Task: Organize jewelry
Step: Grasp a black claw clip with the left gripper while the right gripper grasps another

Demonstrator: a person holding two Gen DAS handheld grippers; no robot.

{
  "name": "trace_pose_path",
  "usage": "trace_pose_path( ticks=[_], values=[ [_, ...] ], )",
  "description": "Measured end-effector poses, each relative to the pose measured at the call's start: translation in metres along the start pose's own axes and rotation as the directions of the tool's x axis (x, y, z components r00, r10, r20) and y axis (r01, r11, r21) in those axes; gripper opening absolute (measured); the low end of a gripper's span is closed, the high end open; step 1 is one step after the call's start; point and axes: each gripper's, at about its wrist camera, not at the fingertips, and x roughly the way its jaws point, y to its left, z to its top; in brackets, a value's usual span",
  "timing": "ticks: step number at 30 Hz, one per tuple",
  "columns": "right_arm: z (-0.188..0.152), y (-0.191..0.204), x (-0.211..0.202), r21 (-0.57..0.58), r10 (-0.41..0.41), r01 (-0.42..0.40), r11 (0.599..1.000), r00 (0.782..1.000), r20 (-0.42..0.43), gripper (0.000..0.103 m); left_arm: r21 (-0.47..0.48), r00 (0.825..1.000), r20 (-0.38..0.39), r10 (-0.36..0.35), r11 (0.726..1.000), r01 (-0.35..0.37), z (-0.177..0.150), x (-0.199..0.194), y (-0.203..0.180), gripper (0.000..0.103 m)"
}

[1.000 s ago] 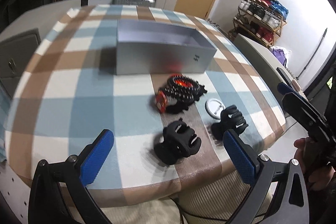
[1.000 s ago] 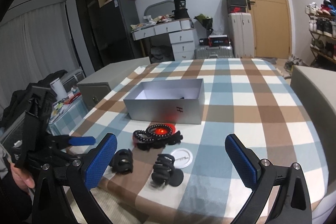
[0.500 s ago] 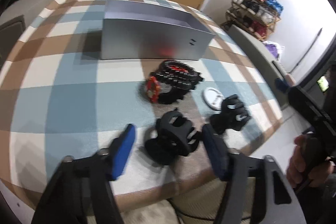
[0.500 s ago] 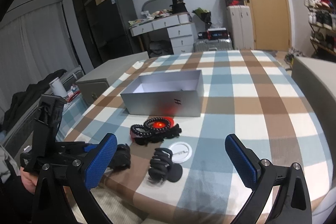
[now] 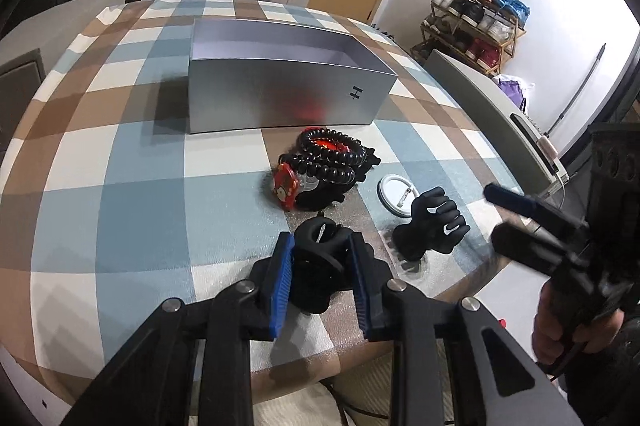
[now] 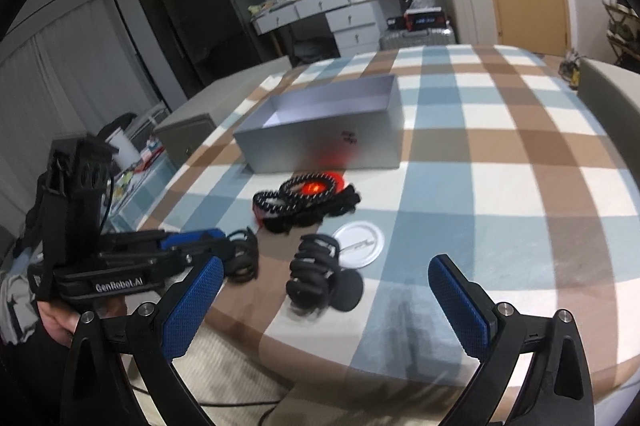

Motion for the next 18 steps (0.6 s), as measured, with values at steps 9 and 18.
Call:
trace_pose_path(
  ticks=[9,18],
  values=[
    [-0.001,0.002,0.017,0.001,0.020,-0.020,1.000,0.999,-0.042,0.089,0.008,1.000,0.003,0.007,1.000,-0.007,0.000,-0.001,-0.003,0.021],
    [-0.005,0.002,0.032,0.014,0.022,-0.021,1.000,0.993,-0.113,0.059,0.004,0.999,0.026,0.033,0.999,-0.033,0.002,-0.005,-0.002,0.021]
  ],
)
